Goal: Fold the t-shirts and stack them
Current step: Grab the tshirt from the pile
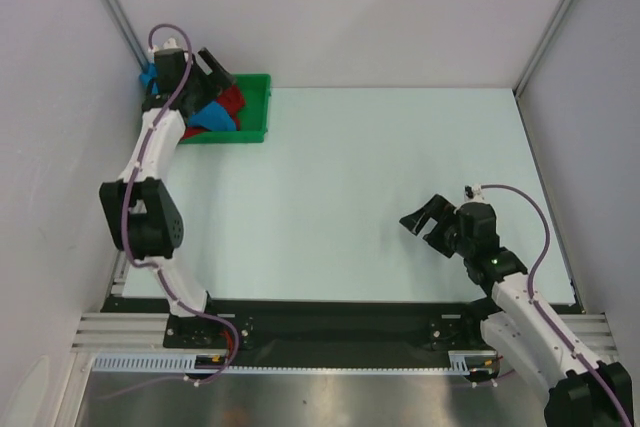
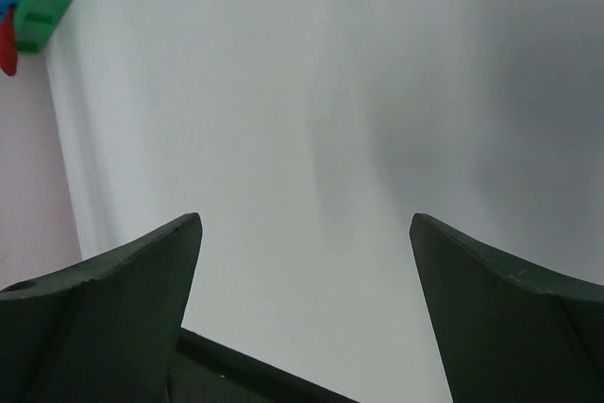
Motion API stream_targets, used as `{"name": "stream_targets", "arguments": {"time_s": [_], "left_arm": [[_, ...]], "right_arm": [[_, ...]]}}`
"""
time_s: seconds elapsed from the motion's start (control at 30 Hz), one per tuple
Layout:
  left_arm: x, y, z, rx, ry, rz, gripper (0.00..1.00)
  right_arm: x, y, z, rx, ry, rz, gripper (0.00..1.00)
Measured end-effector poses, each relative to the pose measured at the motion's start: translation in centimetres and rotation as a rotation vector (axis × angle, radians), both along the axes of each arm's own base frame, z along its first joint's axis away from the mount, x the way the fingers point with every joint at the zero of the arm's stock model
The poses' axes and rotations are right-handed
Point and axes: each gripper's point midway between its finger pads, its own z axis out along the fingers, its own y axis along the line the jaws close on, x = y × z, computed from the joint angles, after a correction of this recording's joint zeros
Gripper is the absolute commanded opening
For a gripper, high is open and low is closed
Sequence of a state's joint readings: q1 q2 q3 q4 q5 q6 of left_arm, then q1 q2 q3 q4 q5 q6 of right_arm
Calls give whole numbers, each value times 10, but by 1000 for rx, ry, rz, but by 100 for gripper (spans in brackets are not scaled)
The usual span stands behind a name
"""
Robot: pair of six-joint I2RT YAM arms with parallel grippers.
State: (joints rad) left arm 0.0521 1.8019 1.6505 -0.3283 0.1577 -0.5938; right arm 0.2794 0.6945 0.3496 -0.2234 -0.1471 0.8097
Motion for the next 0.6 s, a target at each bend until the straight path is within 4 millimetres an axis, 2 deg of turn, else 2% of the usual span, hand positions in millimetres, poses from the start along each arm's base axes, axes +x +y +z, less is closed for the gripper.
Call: {"name": "stream_targets", "arguments": {"time_s": [0.1, 0.27, 0.33, 0.43, 0.53, 0.6], "left_arm": [[31, 29, -11, 104, 34, 99, 85], [62, 69, -43, 258, 136, 222, 67], [63, 80, -61, 304, 189, 258, 64], [49, 99, -90, 379, 298, 334, 64], [40, 111, -105, 430, 360, 385, 64], [38, 117, -115, 453, 386, 404, 55]], "right_arm": [[-1, 1, -6, -4, 37, 34, 100], [0, 1, -2, 16, 37, 74, 100], [0, 0, 0, 18, 29, 82, 100], [2, -3, 2, 18, 15, 80, 100], [4, -8, 4, 18, 4, 70, 100], [4, -10, 5, 22, 4, 66, 100]]}}
